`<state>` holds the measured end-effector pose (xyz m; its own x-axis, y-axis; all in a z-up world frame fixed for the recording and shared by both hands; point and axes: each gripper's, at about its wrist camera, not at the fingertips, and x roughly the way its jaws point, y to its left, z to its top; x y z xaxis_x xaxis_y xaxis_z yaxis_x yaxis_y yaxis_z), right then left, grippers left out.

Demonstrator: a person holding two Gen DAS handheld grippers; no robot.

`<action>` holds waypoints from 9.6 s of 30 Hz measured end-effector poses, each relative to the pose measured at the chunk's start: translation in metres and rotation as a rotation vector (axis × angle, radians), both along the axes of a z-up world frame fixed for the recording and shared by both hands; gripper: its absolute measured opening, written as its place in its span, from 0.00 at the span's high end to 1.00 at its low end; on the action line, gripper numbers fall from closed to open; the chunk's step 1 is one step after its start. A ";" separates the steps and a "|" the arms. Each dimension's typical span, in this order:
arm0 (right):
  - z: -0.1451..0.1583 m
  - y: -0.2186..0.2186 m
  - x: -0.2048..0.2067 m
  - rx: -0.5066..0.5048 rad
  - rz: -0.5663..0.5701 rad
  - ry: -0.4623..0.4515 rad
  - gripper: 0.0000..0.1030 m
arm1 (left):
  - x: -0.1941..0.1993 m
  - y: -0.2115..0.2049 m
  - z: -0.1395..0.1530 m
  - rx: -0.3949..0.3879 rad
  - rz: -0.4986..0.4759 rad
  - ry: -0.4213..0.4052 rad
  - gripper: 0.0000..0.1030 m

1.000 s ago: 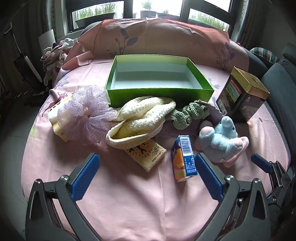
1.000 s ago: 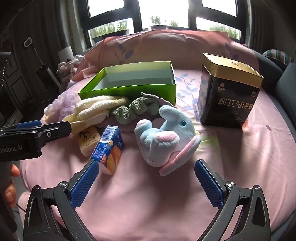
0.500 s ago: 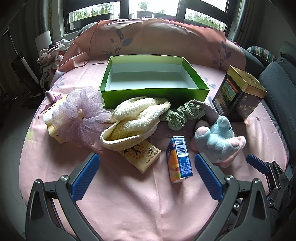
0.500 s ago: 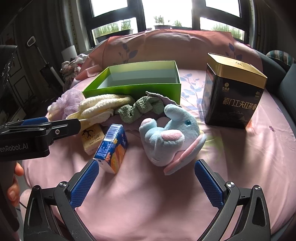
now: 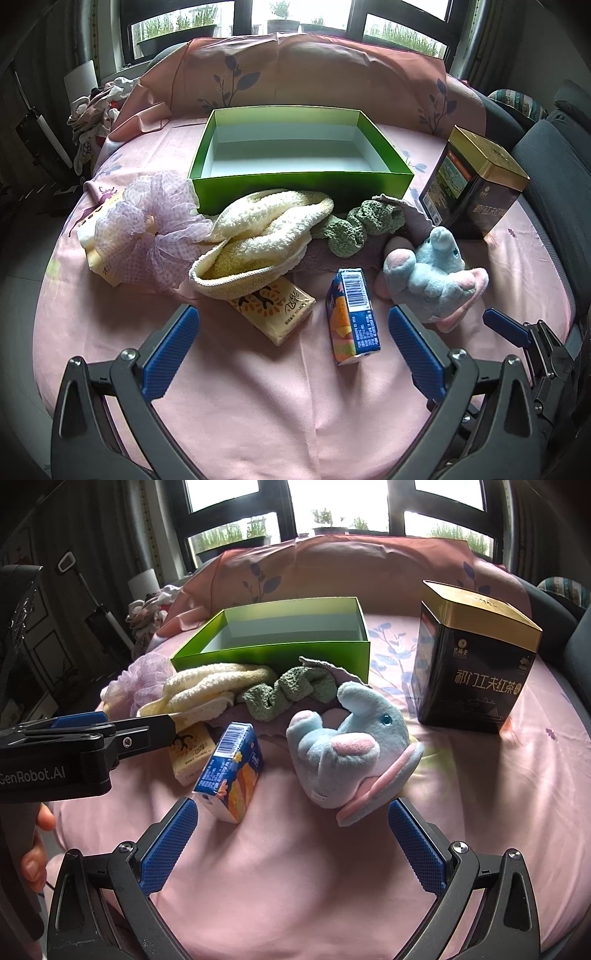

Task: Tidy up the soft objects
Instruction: 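Move the right gripper toward the small juice carton, then grasp the juice carton with the right gripper and lift it, then carry the carton into the green box and open the right gripper, then grasp the light-blue plush elephant with the right gripper, then lower the plush elephant into the green box and release it, then move the right gripper to the tissue pack beside the towel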

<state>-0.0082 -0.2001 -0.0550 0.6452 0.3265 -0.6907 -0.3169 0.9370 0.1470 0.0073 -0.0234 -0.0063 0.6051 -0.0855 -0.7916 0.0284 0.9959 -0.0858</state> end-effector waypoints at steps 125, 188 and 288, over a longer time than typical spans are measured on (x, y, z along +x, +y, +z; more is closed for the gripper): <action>0.066 -0.019 0.117 0.168 0.092 -0.090 0.35 | 0.131 0.040 0.033 -0.150 -0.055 0.005 0.01; 0.039 -0.050 0.059 0.284 0.133 -0.070 0.41 | 0.073 -0.059 0.020 -0.336 -0.318 0.012 0.42; -0.030 0.047 0.030 0.025 0.475 0.106 0.48 | 0.004 0.050 -0.070 -0.297 -0.017 0.194 0.01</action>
